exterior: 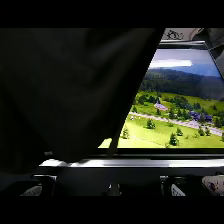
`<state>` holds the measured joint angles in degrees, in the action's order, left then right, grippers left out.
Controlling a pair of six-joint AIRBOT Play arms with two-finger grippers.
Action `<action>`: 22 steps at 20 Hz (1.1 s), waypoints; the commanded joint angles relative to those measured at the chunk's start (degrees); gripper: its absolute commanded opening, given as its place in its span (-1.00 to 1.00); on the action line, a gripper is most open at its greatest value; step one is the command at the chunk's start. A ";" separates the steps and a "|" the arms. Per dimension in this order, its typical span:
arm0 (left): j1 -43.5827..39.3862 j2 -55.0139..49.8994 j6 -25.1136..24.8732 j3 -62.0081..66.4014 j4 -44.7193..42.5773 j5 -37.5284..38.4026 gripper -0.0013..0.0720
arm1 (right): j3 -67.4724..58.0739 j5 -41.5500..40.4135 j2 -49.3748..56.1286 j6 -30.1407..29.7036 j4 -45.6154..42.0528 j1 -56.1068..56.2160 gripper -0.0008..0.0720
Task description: Fold the shirts.
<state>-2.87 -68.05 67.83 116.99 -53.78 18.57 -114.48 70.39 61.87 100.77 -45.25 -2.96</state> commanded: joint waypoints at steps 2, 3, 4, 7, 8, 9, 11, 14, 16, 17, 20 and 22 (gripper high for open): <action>-0.61 -15.32 -0.33 -0.02 -0.46 7.23 -0.88 | 0.48 2.05 13.42 0.39 -10.62 -0.04 -0.93; -1.14 -19.17 -0.15 -0.02 -0.44 11.52 -0.88 | 0.94 1.77 16.98 0.66 -13.44 -0.04 -0.93; -1.60 -23.19 1.73 -0.02 -0.46 17.16 -0.88 | 1.49 1.99 20.13 1.60 -15.47 -0.04 -0.93; -3.89 -33.35 12.02 -0.09 -0.46 34.82 -0.86 | 2.49 5.49 28.46 2.12 -16.22 -0.04 -0.93; -5.16 -36.22 15.17 -0.39 -0.48 39.87 -0.79 | 2.49 6.69 30.27 2.10 -16.22 -0.04 -0.93; -6.29 -38.40 18.40 -0.70 -0.48 44.02 -0.55 | 2.49 7.34 31.28 2.08 -16.35 -0.04 -0.93; -7.89 -41.68 25.00 -0.68 -0.46 52.09 0.99 | 2.47 7.65 31.61 1.57 -16.98 -0.04 -0.93; -6.49 -41.79 24.94 -0.70 -0.63 66.82 0.98 | 2.40 9.20 30.88 -0.98 -18.67 -0.04 -0.92; -5.42 -39.12 24.30 -3.02 -4.04 75.87 0.98 | 2.40 11.93 30.45 -2.71 -22.53 -0.04 -0.92; -5.40 -36.26 24.24 -6.75 -7.02 76.46 0.98 | 2.40 13.62 30.42 -3.15 -24.61 -0.04 -0.92; -5.51 -22.99 25.53 -29.07 -11.26 67.12 0.98 | 2.43 17.57 30.45 -5.35 -28.92 -0.04 -0.92; -5.16 -13.75 27.34 -47.28 -11.19 58.71 0.98 | 2.43 18.67 30.45 -6.12 -28.63 -0.04 -0.92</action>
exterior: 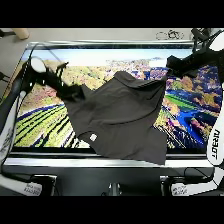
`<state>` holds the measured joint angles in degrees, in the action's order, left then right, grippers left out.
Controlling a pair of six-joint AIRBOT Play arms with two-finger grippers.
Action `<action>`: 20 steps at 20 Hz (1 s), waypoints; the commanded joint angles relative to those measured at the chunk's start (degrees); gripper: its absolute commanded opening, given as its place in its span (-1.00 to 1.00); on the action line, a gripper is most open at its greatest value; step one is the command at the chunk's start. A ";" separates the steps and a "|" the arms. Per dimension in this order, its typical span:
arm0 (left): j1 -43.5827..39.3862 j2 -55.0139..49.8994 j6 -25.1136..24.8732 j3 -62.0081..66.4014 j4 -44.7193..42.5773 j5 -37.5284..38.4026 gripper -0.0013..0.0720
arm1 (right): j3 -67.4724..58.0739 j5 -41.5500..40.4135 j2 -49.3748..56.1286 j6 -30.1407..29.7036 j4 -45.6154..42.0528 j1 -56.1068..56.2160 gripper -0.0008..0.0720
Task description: Fold the shirts.
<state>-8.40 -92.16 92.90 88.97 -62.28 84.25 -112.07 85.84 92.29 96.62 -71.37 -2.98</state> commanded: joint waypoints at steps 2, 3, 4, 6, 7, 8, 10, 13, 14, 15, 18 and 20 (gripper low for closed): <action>0.98 17.73 4.07 -34.23 -2.47 -13.68 0.98 | 0.02 3.08 0.02 -1.97 -0.96 -0.02 -0.92; 1.60 20.35 4.74 -39.78 -1.79 -16.94 0.98 | 0.02 2.99 0.02 -1.97 -0.26 -0.02 -0.92; 2.43 21.77 4.87 -43.34 -0.63 -19.02 0.98 | 0.02 3.06 0.02 -1.99 0.31 -0.02 -0.92; 4.17 22.34 4.33 -46.64 0.28 -20.20 0.98 | 0.02 3.67 0.02 -1.99 0.48 -0.02 -0.92; 5.11 22.01 3.67 -47.28 0.28 -20.81 0.98 | 0.02 3.87 0.02 -1.99 0.46 -0.02 -0.92; 5.86 21.46 3.61 -47.39 0.33 -21.40 0.98 | 0.02 3.82 0.02 -1.99 0.48 -0.02 -0.92; 6.19 19.98 2.97 -47.36 2.34 -25.18 0.97 | 0.02 3.78 0.02 -1.99 0.46 -0.02 -0.92; 6.16 15.93 -1.57 -47.36 12.24 -31.54 0.63 | 0.02 3.85 0.02 -1.99 0.46 -0.02 -0.92; 6.19 14.75 -2.40 -47.34 15.21 -34.01 0.63 | 0.00 3.87 0.02 -1.99 0.48 -0.02 -0.92; 6.19 14.08 -2.51 -47.30 17.14 -36.41 0.34 | 0.00 3.87 0.00 -2.01 0.46 -0.02 -0.92; 6.71 13.62 -2.58 -44.76 17.94 -43.01 -0.87 | 0.00 4.04 -0.17 -1.99 0.59 -0.02 -0.92; 9.53 13.60 -5.62 -39.21 17.92 -44.59 -0.88 | 0.00 4.55 -0.83 -2.01 0.15 -0.04 -0.92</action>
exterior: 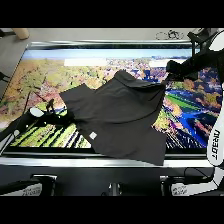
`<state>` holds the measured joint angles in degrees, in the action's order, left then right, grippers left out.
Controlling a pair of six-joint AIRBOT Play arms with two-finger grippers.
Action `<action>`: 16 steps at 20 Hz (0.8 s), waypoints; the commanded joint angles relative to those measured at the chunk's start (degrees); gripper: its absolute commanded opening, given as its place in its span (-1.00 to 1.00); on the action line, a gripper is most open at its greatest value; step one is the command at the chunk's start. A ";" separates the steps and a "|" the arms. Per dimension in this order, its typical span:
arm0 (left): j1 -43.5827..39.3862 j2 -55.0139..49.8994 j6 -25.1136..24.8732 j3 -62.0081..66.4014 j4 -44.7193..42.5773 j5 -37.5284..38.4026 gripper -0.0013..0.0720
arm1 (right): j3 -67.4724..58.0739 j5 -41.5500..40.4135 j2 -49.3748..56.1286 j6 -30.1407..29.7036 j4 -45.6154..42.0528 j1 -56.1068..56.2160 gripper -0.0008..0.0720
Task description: Fold the shirts.
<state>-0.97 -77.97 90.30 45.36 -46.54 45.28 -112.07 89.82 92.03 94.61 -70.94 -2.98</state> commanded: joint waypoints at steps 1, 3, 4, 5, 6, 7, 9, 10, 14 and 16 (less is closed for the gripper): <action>4.68 -0.63 -3.39 8.66 2.05 -5.95 -0.88 | 0.00 0.94 -0.94 -0.02 -1.22 -0.04 -0.92; 10.36 -2.38 -3.30 18.45 1.99 -5.66 -0.89 | 0.11 3.78 -1.07 0.87 -2.86 -0.02 -0.92; 12.44 -4.28 -3.28 23.41 1.99 -4.35 -0.88 | 0.92 5.81 -1.09 2.97 -1.68 0.04 -0.92; 13.77 -7.17 -2.69 28.48 1.99 -2.05 -0.89 | 2.80 6.78 -1.33 3.54 1.11 0.85 -0.92; 14.05 -10.29 -2.36 32.50 1.99 0.31 -0.88 | 5.60 5.68 -2.01 3.56 2.10 2.47 -0.92; 13.88 -13.84 -2.25 35.98 1.99 2.73 -0.88 | 9.25 3.08 -2.80 3.54 1.70 4.68 -0.92; 13.07 -20.11 -0.68 40.11 2.12 8.37 -0.77 | 15.15 -1.68 -3.17 4.68 1.05 8.02 -0.92; 13.05 -22.27 0.17 41.53 2.40 12.92 -0.01 | 17.07 -3.98 -3.15 5.33 1.07 8.96 -0.92; 17.59 -20.26 -5.33 43.85 -4.02 31.54 0.36 | 17.97 -5.86 -3.41 5.79 -0.35 9.16 -0.92; 18.69 -13.68 -4.52 40.76 -18.38 36.04 0.36 | 17.97 -4.81 -3.41 4.68 -0.90 9.16 -0.92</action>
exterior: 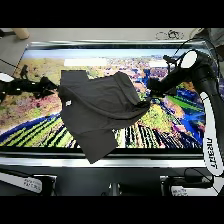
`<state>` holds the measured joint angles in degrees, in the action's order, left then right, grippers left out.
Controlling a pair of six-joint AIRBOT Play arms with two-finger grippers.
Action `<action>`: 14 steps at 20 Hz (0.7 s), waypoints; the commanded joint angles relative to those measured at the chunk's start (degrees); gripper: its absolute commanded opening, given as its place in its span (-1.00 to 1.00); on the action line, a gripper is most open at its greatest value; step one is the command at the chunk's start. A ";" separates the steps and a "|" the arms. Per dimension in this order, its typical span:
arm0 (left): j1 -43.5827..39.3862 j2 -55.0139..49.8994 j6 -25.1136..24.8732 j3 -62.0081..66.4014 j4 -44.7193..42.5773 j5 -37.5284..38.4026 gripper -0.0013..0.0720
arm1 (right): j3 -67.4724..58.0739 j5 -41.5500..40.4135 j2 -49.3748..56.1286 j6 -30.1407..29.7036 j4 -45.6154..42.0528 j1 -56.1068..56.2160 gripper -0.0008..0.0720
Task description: Fold the shirts.
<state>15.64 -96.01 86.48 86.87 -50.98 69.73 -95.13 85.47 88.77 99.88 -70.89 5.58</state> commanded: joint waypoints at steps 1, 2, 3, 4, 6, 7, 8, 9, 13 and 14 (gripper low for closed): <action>1.97 8.33 0.55 -5.33 -17.53 11.74 0.38 | 1.03 -0.33 -0.15 -1.20 -0.94 0.59 -0.92; 1.60 12.72 0.46 -12.48 -16.76 11.04 0.43 | 1.03 -0.33 -0.15 -1.64 -0.92 0.59 -0.92; 0.83 16.57 0.37 -20.37 -14.67 9.20 0.43 | 1.03 -0.39 -0.15 -1.79 -0.90 0.59 -0.92; -0.50 20.41 -0.22 -29.46 -11.39 5.90 0.46 | 1.03 -0.39 -0.15 -1.79 -0.87 0.59 -0.92; -4.28 25.44 -1.07 -44.59 -4.04 -1.60 0.49 | 1.03 0.04 -0.15 -1.81 -0.81 0.59 -0.92; -6.54 26.49 -1.29 -49.68 -0.81 -4.90 0.49 | 1.03 0.39 -0.15 -2.03 -0.74 0.59 -0.92; -9.22 26.67 -1.27 -53.37 2.14 -8.07 0.49 | 1.03 0.85 -0.15 -2.23 -0.70 0.59 -0.92; -12.11 26.43 -1.25 -55.52 4.57 -11.32 0.49 | 1.03 1.42 -0.15 -2.23 -0.70 0.59 -0.92; -20.26 25.31 0.74 -55.63 10.62 -24.61 0.38 | 1.03 0.33 -1.38 -2.43 -0.72 0.59 -0.92; -20.83 25.20 1.14 -55.17 11.65 -26.10 -0.05 | 1.03 -0.44 -2.40 -2.40 -0.72 0.59 -0.92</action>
<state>-0.93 -70.98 86.08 33.71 -44.88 53.21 -94.13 86.24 87.70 97.58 -71.64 6.13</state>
